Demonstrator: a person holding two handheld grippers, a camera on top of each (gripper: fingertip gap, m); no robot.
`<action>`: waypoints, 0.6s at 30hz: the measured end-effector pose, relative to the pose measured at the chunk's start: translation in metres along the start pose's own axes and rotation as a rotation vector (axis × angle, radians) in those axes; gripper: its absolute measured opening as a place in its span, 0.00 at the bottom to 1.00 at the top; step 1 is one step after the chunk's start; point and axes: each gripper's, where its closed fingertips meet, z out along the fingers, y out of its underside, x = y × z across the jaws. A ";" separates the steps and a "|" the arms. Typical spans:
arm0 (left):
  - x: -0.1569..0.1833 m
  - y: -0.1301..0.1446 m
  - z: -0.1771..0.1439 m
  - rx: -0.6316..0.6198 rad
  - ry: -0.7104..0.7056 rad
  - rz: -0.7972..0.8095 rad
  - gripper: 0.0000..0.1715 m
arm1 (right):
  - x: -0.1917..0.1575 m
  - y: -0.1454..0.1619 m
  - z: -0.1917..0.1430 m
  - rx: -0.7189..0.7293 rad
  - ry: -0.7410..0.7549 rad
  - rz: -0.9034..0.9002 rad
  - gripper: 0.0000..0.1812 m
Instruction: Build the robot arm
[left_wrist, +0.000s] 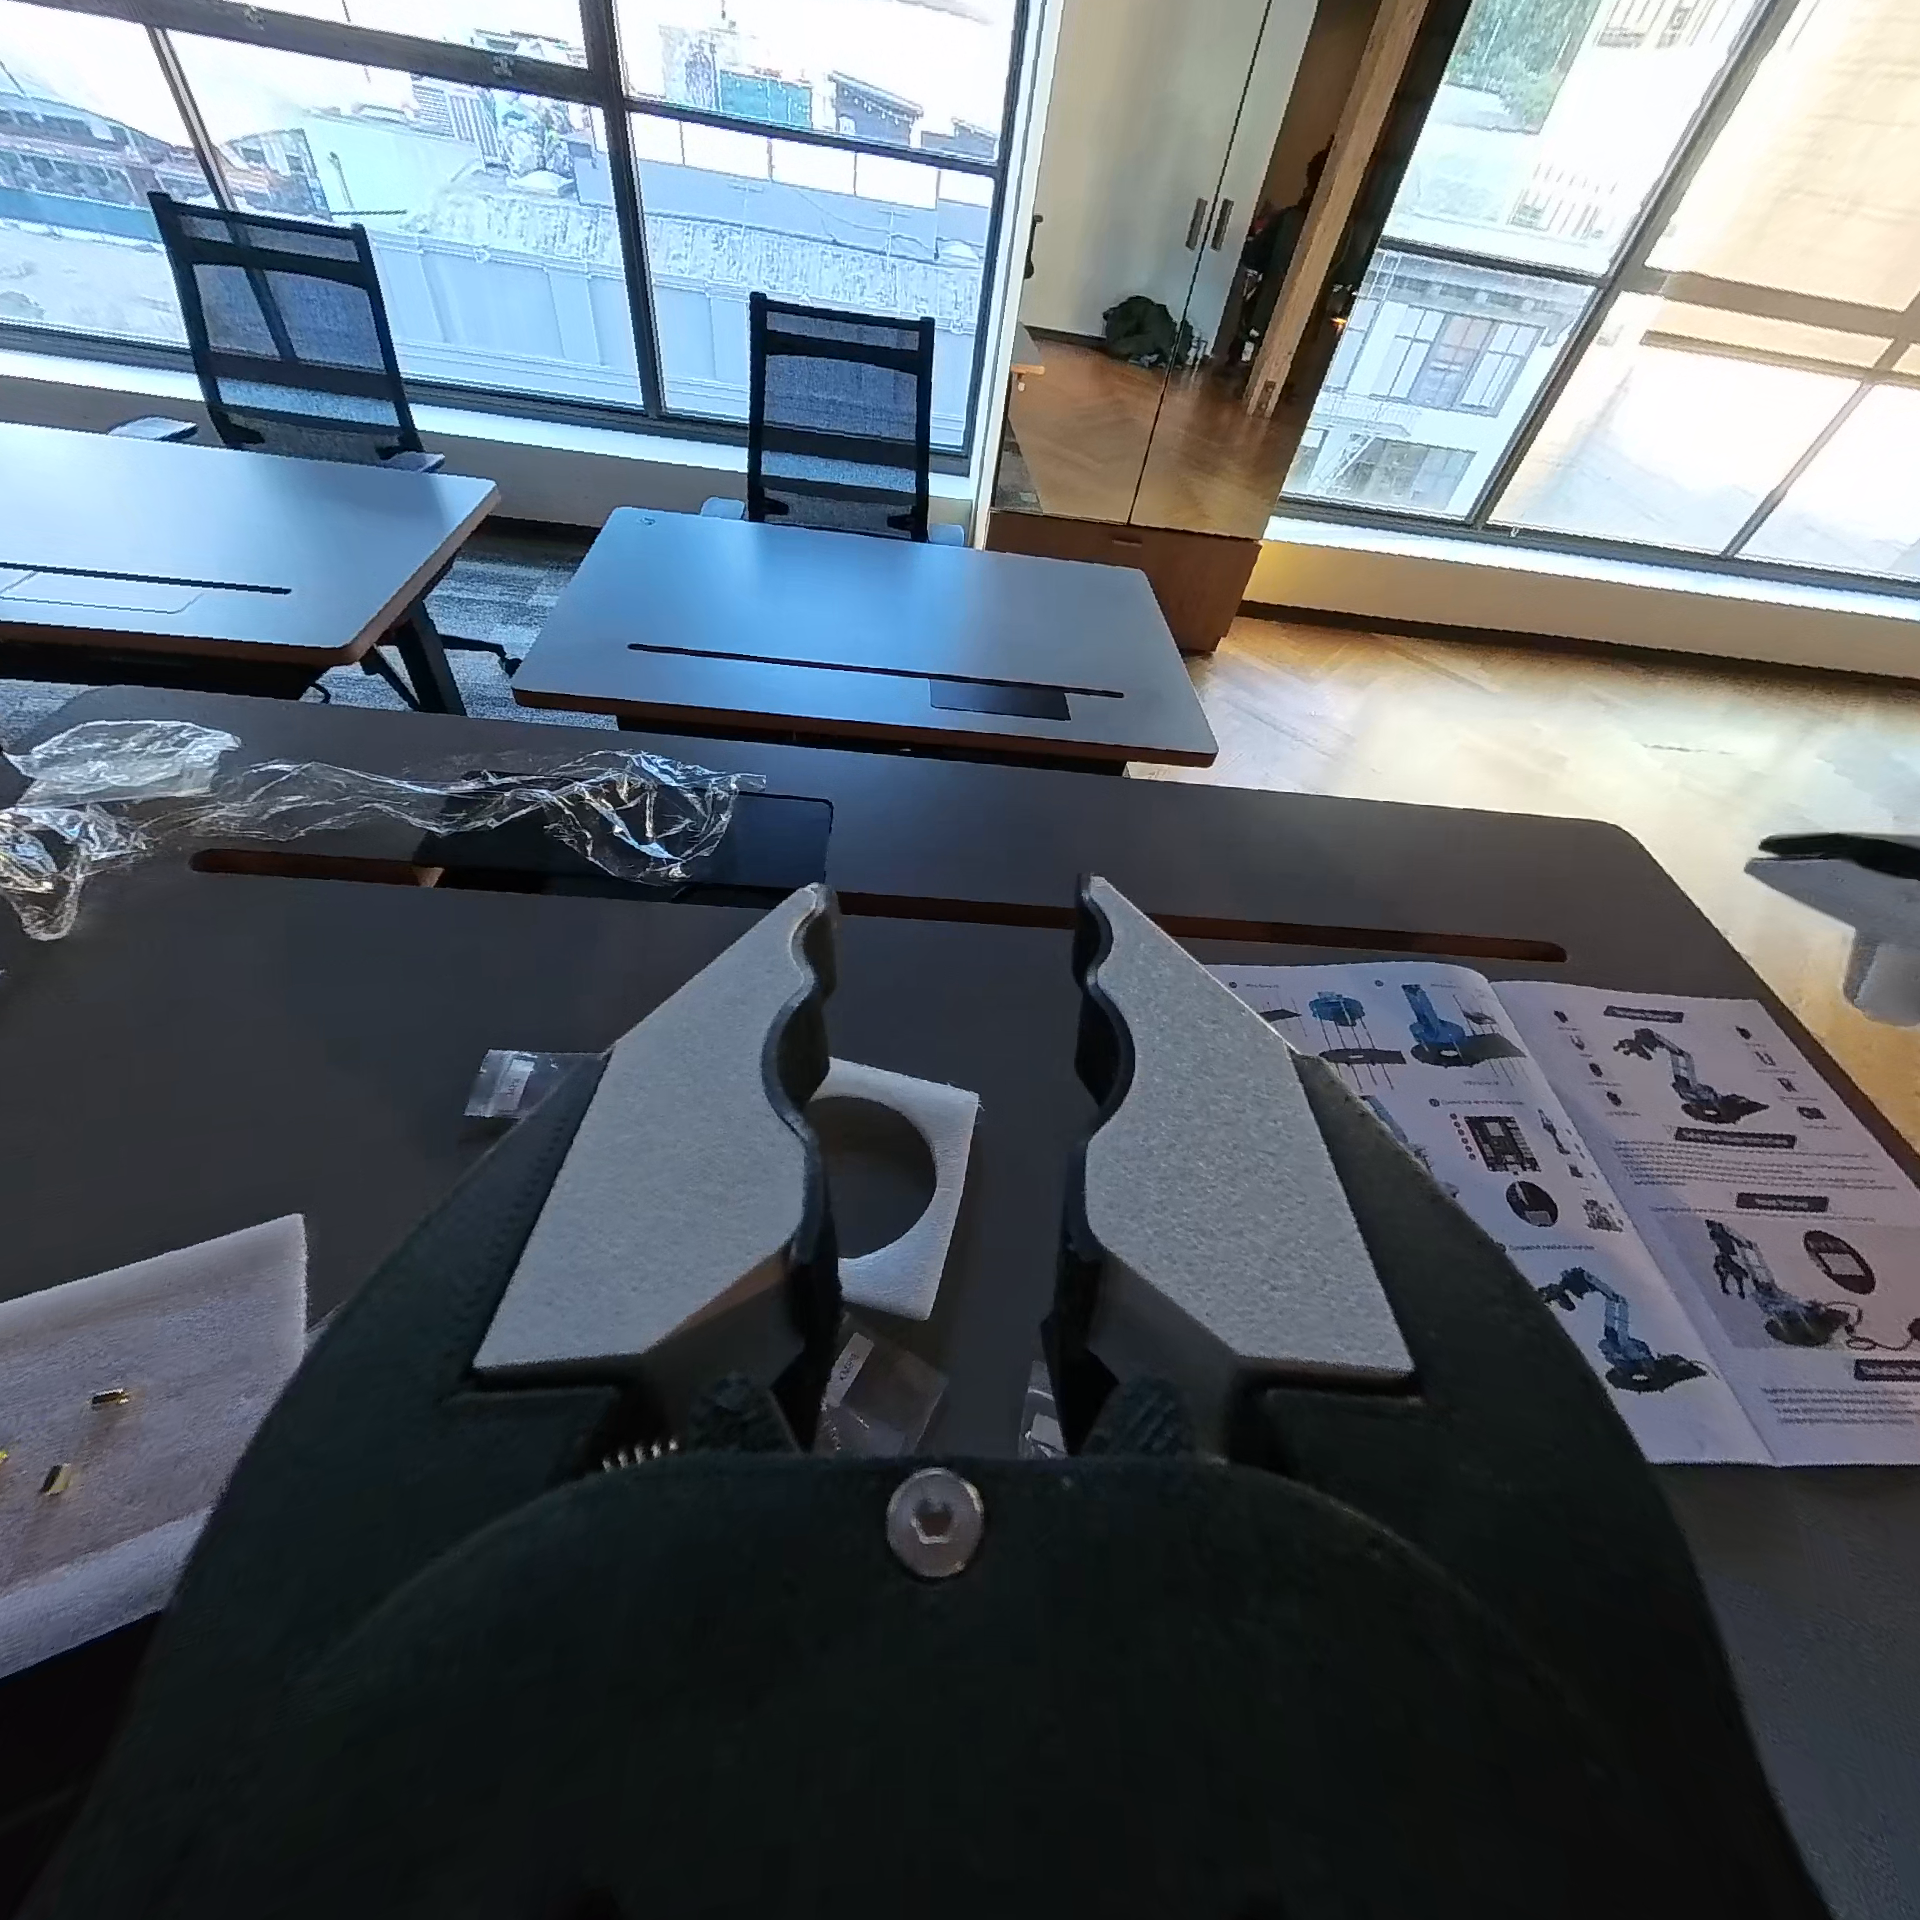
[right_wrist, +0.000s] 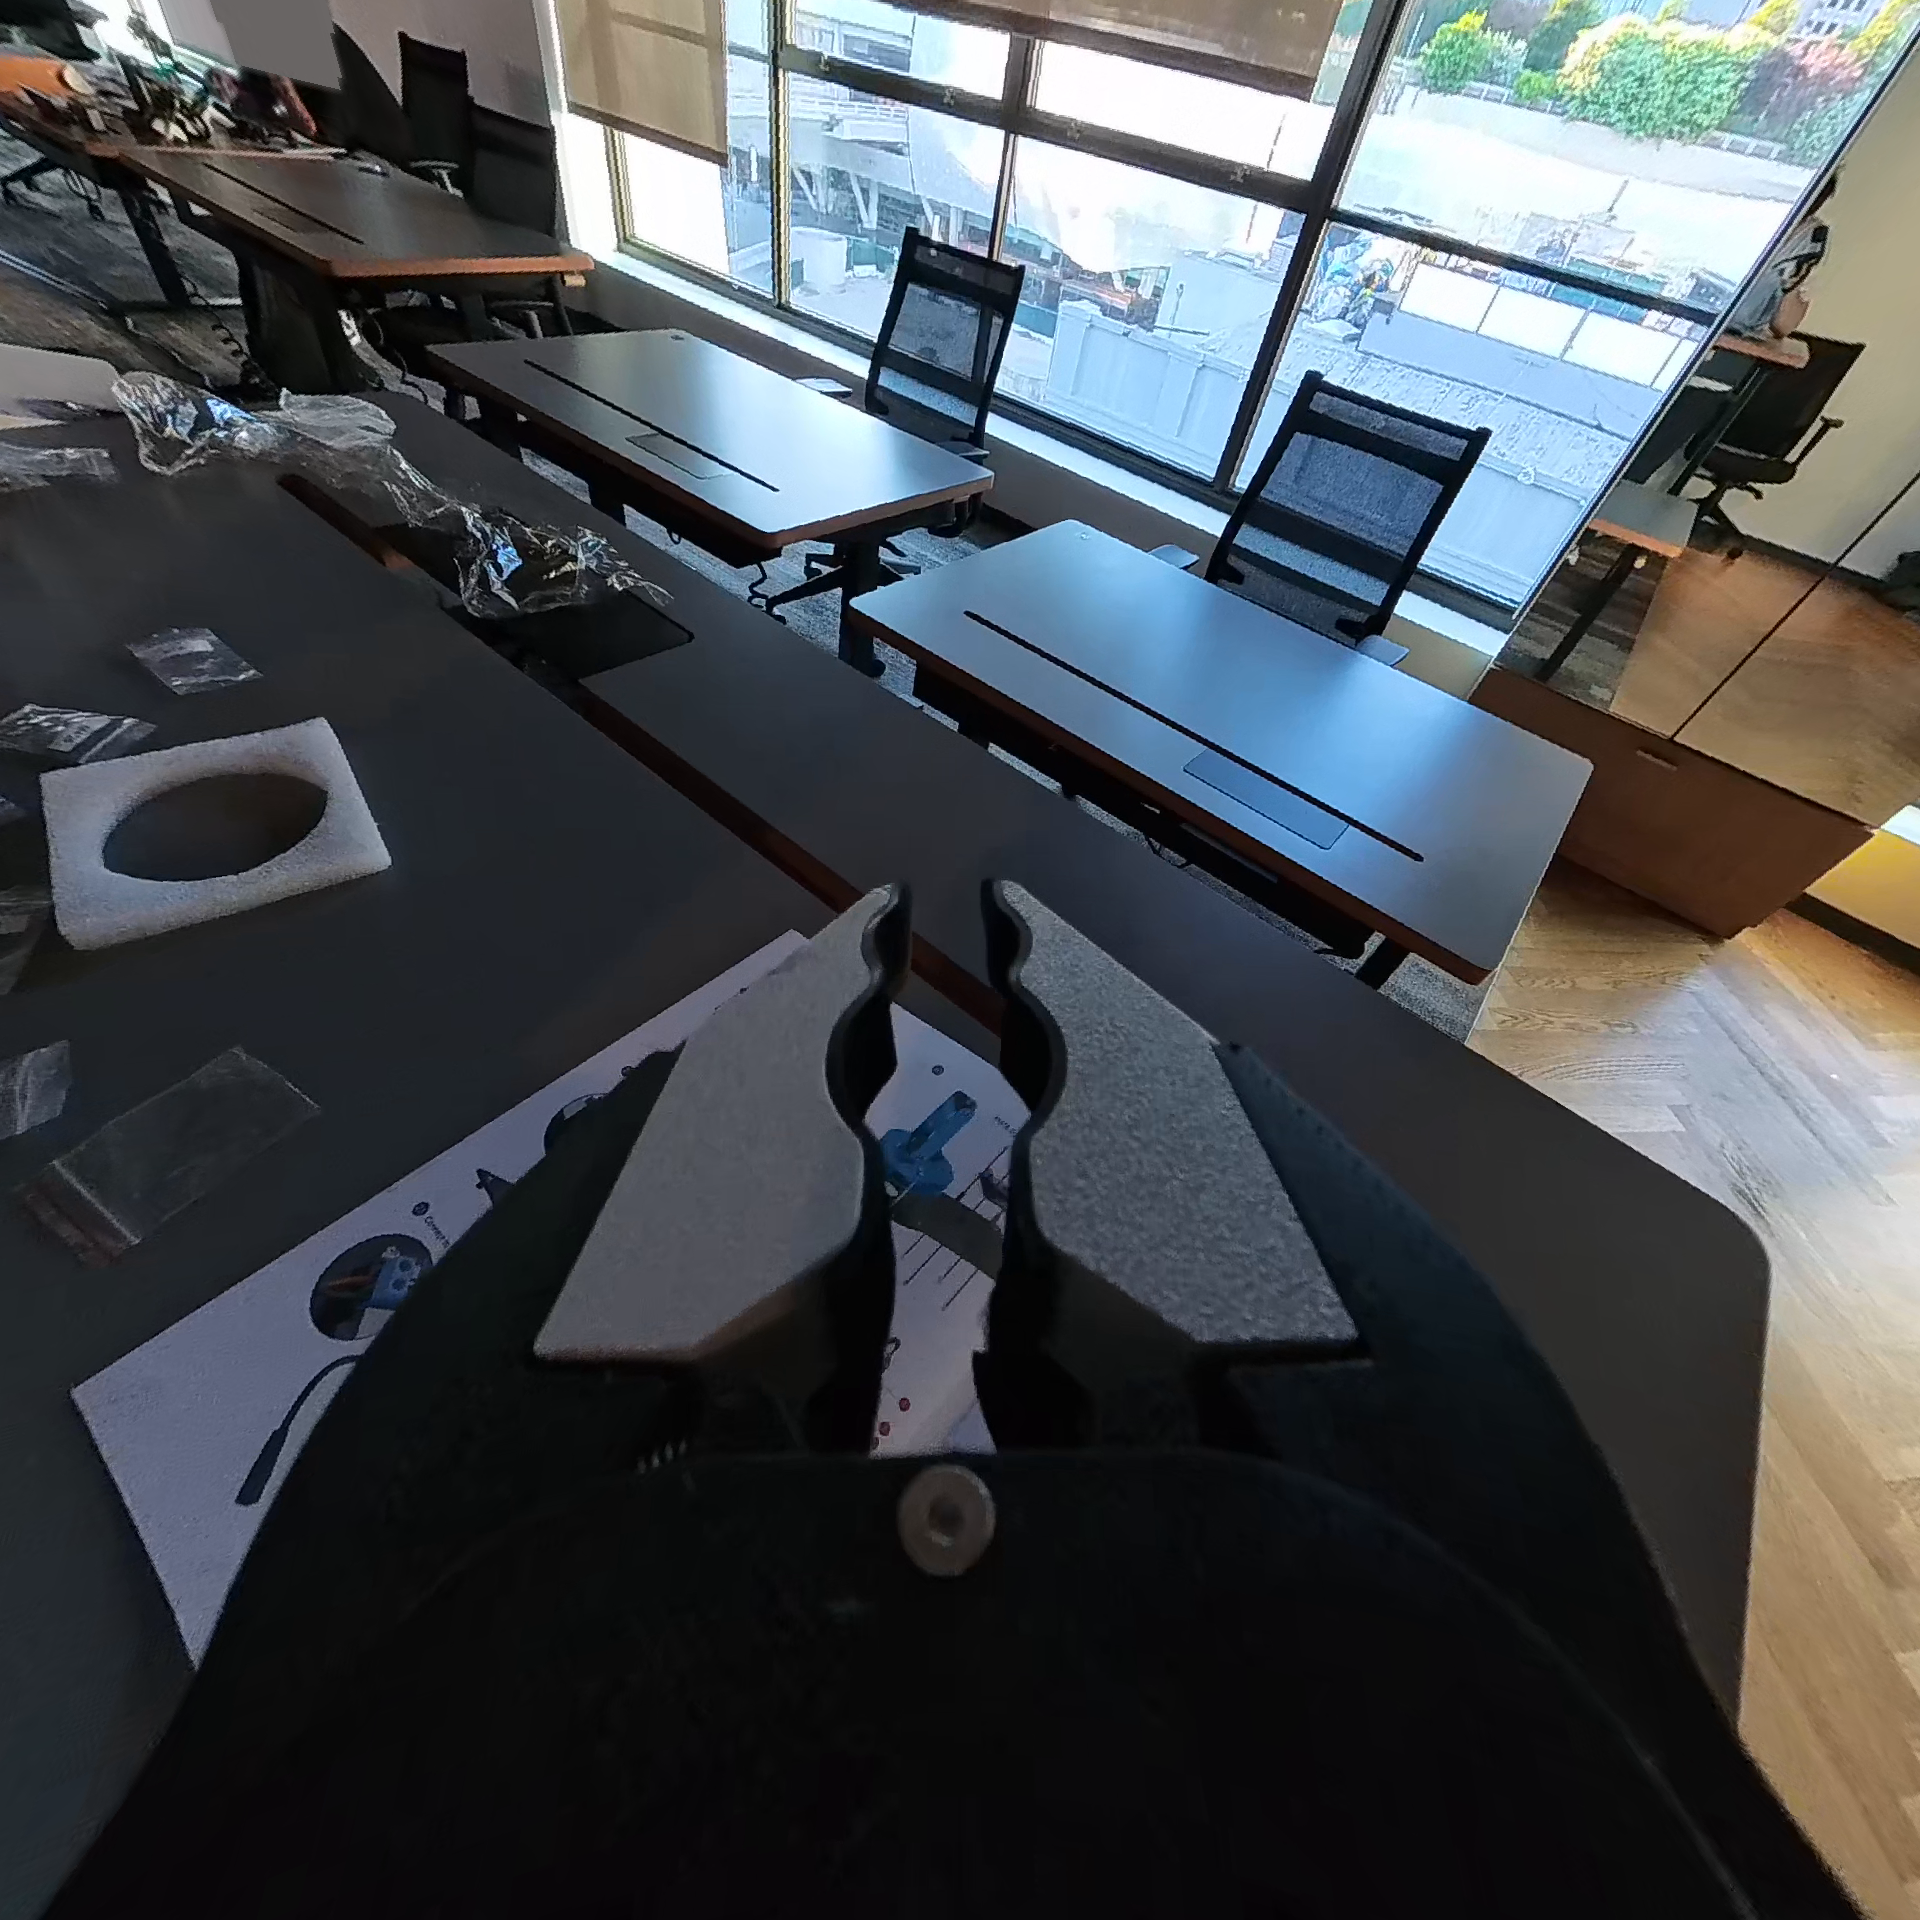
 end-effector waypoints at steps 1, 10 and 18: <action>0.000 0.000 0.000 0.001 0.000 0.000 0.25 | -0.001 0.001 0.001 -0.005 -0.003 0.000 0.07; 0.000 0.001 0.000 -0.004 -0.002 -0.001 0.25 | -0.001 0.002 0.001 -0.014 -0.005 0.000 0.07; 0.000 0.003 0.003 -0.016 0.002 0.000 0.25 | -0.002 0.004 0.003 -0.027 -0.012 0.004 0.07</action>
